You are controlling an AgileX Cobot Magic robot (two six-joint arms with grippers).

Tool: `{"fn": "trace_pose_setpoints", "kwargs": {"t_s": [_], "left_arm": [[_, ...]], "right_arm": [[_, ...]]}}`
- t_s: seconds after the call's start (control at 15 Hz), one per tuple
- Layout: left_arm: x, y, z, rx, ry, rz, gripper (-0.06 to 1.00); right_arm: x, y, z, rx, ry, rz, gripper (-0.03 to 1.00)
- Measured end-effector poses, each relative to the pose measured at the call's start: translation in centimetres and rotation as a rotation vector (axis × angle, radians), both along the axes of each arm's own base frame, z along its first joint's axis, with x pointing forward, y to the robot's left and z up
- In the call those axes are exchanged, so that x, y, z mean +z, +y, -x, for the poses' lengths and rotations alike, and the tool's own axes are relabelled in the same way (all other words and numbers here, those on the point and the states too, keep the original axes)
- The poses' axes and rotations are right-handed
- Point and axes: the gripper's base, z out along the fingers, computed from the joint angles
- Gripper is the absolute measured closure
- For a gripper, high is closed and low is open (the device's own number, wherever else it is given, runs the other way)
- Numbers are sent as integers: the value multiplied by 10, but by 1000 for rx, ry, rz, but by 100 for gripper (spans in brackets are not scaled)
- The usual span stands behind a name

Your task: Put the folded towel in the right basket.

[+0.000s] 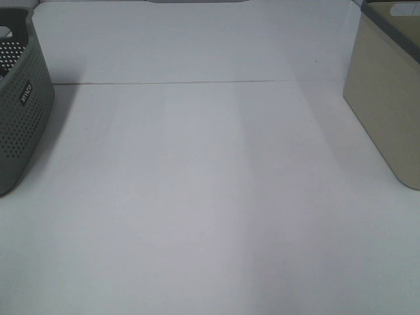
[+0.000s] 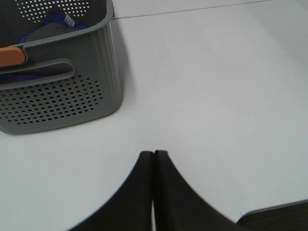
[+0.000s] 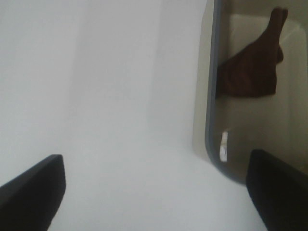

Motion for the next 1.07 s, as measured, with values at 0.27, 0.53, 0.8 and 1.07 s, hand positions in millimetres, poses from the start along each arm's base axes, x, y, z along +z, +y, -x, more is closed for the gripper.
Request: {"fn": "trace_pose_setpoints", "kwargs": {"t_s": [0.27, 0.53, 0.8, 1.07], "left_arm": [[0, 0, 0, 0, 0, 0, 94], [0, 0, 0, 0, 0, 0, 94], [0, 0, 0, 0, 0, 0, 94], [0, 0, 0, 0, 0, 0, 94]], "right_arm": [[-54, -9, 96, 0, 112, 11, -1], [-96, -17, 178, 0, 71, 7, -1], [-129, -22, 232, 0, -55, -5, -1], [-144, -25, 262, -3, -282, -28, -1]]}}
